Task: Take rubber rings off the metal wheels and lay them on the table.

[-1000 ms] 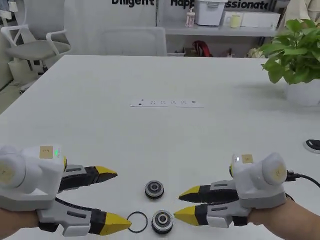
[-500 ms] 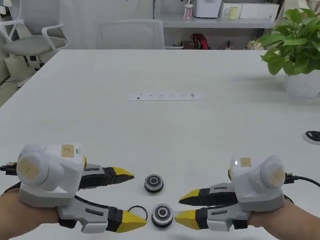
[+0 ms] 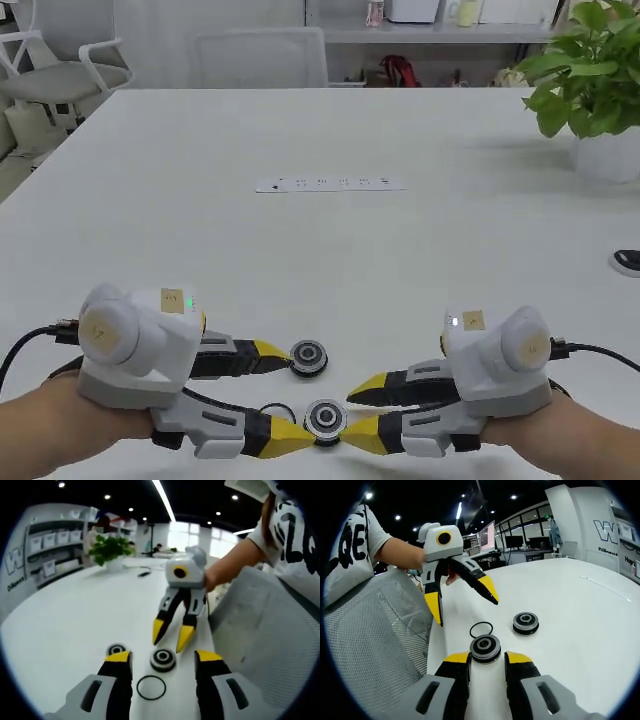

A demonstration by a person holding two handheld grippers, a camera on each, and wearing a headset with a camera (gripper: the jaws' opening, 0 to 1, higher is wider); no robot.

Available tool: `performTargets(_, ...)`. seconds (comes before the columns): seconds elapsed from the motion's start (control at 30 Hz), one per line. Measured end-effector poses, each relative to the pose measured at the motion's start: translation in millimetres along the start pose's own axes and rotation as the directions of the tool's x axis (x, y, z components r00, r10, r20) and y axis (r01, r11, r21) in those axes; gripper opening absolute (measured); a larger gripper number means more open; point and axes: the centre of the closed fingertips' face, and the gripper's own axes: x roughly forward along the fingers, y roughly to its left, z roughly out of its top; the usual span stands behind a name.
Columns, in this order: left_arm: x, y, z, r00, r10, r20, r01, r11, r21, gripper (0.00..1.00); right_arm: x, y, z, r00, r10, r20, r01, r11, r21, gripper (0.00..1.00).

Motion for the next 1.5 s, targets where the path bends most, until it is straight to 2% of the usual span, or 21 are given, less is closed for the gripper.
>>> performTargets(0.2, 10.5, -0.8, -2.2, 0.9999, -0.015, -0.004, 0.015, 1.000, -0.006, 0.45, 4.9, 2.3, -2.3, 0.9998, 0.012, -0.013, -0.012, 1.000, -0.017, 0.22)
performTargets(0.7, 31.9, -6.7, -16.5, 0.9979, -0.044, -0.047, 0.043, 0.999, -0.012, 0.34, 7.3, 2.1, -9.0, 0.9996, 0.017, -0.024, -0.018, 1.000, -0.019, 0.19)
performTargets(0.9, 34.2, -3.8, -16.3, 0.9982, -0.035, -0.048, 0.035, 0.999, -0.012, 0.28, 7.8, 2.0, -9.4, 0.9997, 0.019, -0.018, -0.019, 1.000, -0.015, 0.19)
performTargets(1.17, 33.8, -3.7, -22.4, 0.9968, -0.029, -0.074, 0.030, 0.999, 0.012, 0.19, 7.8, 1.8, -9.3, 0.9997, 0.017, -0.014, -0.018, 1.000, -0.017, 0.18)
performTargets(1.27, 33.6, -1.7, -21.3, 0.9972, -0.017, -0.073, 0.020, 0.999, 0.035, 0.17, 7.8, 1.5, -9.6, 0.9997, 0.018, -0.014, -0.019, 1.000, -0.019, 0.18)
performTargets(1.43, 33.8, 1.7, -21.3, 0.9981, -0.004, -0.062, 0.005, 1.000, 0.020, 0.14, 7.4, 1.9, -9.4, 0.9997, 0.018, -0.014, -0.019, 1.000, -0.011, 0.18)
performTargets(1.5, 34.1, 1.2, -22.3, 0.9983, 0.004, -0.058, -0.001, 0.998, 0.058, 0.14, 7.2, 1.8, -9.6, 0.9998, 0.018, -0.013, -0.018, 1.000, -0.006, 0.17)
